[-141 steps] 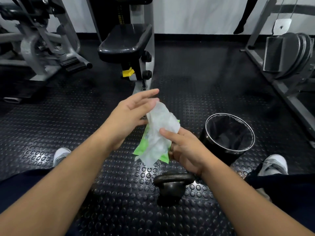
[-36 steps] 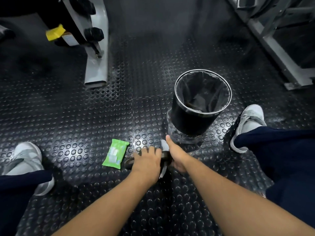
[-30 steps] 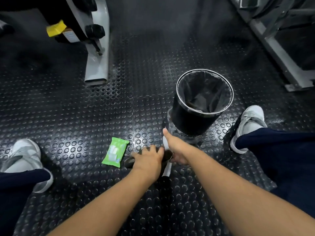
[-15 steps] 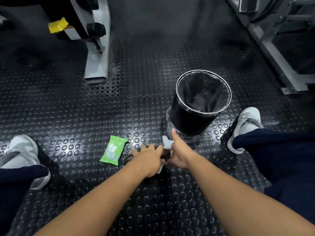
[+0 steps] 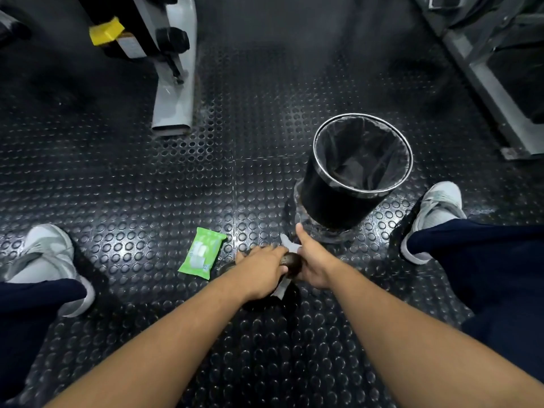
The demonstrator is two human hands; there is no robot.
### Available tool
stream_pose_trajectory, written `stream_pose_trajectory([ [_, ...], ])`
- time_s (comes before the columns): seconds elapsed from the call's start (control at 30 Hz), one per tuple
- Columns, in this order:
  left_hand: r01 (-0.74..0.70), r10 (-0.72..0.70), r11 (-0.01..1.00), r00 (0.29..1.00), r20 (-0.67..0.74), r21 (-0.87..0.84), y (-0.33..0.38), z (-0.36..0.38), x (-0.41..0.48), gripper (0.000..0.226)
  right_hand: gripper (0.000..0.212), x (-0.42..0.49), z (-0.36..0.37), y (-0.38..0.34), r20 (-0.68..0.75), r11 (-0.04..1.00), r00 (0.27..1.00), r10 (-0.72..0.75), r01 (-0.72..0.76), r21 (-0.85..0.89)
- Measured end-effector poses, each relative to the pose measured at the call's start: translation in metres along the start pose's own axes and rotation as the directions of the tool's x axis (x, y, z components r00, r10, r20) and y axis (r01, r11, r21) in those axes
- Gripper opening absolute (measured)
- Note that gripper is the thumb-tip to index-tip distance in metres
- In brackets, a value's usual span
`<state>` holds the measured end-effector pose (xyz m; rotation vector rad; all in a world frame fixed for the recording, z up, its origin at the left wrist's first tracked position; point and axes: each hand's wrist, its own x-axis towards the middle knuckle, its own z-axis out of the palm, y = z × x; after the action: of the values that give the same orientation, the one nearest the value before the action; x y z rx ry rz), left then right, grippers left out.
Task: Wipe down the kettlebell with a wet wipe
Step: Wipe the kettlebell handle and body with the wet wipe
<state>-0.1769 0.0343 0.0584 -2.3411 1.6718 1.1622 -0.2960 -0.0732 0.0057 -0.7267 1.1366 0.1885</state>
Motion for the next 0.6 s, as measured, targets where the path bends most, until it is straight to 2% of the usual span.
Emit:
stream_pose_trajectory([
  [0.17, -0.004, 0.004, 1.000, 1.000, -0.022, 0.011, 0.002, 0.000, -0.002, 0.042, 0.108, -0.020, -0.006, -0.043, 0.008, 0.996, 0.998, 0.070, -0.070, -0.050],
  [0.2, -0.004, 0.004, 1.000, 1.000, -0.021, 0.011, 0.002, 0.001, -0.001, 0.043, 0.109, -0.027, -0.005, -0.051, 0.012, 0.994, 0.997, 0.080, -0.079, -0.075],
  [0.3, 0.001, -0.001, 1.000, 1.000, -0.002, 0.024, 0.004, -0.002, -0.003, 0.045, 0.089, -0.034, 0.010, -0.059, -0.034, 0.973, 0.999, 0.014, -0.022, -0.229],
  [0.4, 0.008, -0.010, 0.998, 0.999, 0.032, 0.063, 0.008, -0.003, -0.005, 0.041, 0.096, -0.018, 0.024, -0.044, -0.069, 0.957, 0.996, -0.048, 0.026, -0.288],
  [0.43, 0.014, -0.017, 0.997, 0.999, 0.040, 0.082, 0.009, -0.004, -0.006, 0.039, 0.101, -0.009, 0.024, -0.035, -0.096, 0.961, 0.994, -0.059, 0.031, -0.277],
  [0.53, 0.034, -0.038, 0.992, 0.999, 0.039, 0.119, 0.012, -0.003, -0.005, 0.041, 0.078, -0.003, 0.017, -0.009, -0.115, 0.989, 0.990, -0.087, 0.071, -0.129],
  [0.6, 0.048, -0.053, 0.992, 0.998, 0.040, 0.117, 0.014, -0.003, -0.005, 0.049, 0.079, -0.005, 0.010, 0.001, -0.109, 0.996, 0.990, -0.087, 0.085, -0.019],
])
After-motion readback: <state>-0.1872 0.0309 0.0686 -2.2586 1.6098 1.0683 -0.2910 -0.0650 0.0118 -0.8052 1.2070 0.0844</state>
